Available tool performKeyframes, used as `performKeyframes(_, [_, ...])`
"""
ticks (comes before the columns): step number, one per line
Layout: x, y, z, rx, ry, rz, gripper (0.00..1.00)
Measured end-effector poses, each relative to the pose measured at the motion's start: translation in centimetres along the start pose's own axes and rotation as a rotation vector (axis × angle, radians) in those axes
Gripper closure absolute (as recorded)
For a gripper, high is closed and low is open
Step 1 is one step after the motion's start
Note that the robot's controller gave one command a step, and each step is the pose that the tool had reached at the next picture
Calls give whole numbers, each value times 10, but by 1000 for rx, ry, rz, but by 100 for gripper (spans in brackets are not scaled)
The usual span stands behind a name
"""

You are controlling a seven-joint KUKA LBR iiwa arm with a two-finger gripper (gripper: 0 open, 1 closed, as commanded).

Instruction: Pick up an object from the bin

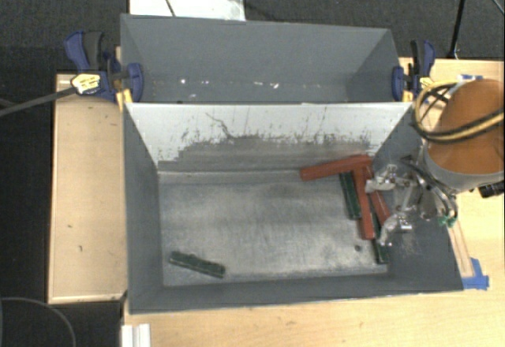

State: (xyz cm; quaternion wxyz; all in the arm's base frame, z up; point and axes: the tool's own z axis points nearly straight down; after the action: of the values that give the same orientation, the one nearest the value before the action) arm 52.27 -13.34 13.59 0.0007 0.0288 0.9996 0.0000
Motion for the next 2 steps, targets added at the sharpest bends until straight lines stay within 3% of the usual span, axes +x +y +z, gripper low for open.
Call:
performKeyframes(1, [0,-5,0,0,-2,-36,0])
performKeyframes(2, [5,-15,3,-1,3,-194,0])
